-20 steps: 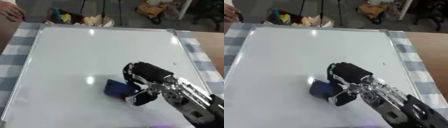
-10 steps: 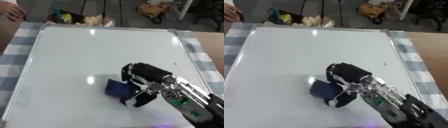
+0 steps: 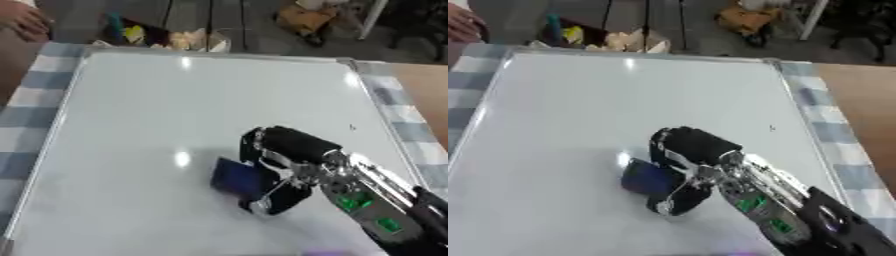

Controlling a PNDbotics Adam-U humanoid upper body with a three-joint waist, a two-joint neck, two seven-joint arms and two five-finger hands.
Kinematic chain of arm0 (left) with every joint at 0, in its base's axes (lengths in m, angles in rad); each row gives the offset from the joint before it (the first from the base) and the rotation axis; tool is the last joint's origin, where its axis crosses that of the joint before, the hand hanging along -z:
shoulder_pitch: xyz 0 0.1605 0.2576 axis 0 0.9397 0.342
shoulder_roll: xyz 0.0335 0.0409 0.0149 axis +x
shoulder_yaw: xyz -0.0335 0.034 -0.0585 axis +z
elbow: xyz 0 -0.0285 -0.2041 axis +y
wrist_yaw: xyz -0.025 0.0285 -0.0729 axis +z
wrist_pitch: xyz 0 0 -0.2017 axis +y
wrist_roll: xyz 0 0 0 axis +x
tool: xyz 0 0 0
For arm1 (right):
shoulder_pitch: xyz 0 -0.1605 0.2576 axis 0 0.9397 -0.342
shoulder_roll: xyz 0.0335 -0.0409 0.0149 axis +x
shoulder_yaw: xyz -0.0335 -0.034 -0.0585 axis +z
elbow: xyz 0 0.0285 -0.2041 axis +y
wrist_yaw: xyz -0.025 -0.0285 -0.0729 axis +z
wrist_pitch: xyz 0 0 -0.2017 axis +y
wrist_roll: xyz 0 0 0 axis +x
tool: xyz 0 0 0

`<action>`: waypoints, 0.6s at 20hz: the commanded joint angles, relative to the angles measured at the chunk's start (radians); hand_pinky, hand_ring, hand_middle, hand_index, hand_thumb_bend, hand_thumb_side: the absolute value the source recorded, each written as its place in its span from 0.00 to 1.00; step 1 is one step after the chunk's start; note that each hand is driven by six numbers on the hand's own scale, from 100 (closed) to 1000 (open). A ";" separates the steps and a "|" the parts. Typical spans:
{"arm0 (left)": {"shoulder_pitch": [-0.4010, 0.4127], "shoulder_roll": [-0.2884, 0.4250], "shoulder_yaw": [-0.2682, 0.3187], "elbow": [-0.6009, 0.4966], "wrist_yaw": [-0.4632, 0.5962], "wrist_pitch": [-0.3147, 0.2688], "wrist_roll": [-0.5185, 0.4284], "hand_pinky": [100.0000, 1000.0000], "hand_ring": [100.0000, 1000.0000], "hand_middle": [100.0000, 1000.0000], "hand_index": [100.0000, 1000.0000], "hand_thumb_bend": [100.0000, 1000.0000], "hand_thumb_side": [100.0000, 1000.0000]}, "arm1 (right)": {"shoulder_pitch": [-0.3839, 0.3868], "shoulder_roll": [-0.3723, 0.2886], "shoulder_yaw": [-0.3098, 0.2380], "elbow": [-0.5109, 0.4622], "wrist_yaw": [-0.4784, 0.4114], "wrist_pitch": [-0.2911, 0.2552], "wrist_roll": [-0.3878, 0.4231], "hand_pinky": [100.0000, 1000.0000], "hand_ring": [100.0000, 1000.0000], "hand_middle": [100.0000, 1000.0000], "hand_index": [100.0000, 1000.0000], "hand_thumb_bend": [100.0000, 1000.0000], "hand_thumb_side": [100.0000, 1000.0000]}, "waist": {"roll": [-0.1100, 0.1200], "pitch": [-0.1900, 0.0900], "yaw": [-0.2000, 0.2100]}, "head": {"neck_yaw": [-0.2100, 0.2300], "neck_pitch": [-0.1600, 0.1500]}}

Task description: Wipe the whiteboard clean with a brush.

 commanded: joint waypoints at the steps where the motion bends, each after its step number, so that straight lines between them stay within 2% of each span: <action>1: -0.011 0.003 -0.004 -0.018 0.001 -0.002 -0.005 0.30 0.67 0.52 0.45 0.05 0.96 | -0.015 -0.006 -0.006 0.001 -0.005 0.008 -0.020 0.50 0.56 0.50 0.01 0.34 0.08 | 0.004 -0.016 0.002 | -0.003 -0.009; 6: -0.012 0.002 -0.004 -0.018 0.000 -0.003 -0.007 0.30 0.67 0.52 0.45 0.05 0.96 | -0.017 -0.001 0.000 0.012 -0.013 0.017 -0.040 0.49 0.56 0.48 0.00 0.33 0.06 | 0.005 -0.014 0.003 | -0.004 -0.010; 7: -0.012 0.002 -0.004 -0.018 0.000 -0.003 -0.007 0.30 0.67 0.52 0.45 0.05 0.96 | -0.017 -0.001 0.001 0.013 -0.013 0.018 -0.042 0.51 0.60 0.48 0.00 0.30 0.03 | 0.005 -0.014 0.003 | -0.004 -0.011; 12: -0.015 0.001 -0.005 -0.018 0.001 -0.003 -0.010 0.30 0.67 0.52 0.45 0.05 0.96 | -0.018 0.005 0.005 0.030 0.000 0.018 -0.060 0.50 0.61 0.45 0.00 0.26 0.00 | 0.005 -0.011 0.006 | -0.006 -0.012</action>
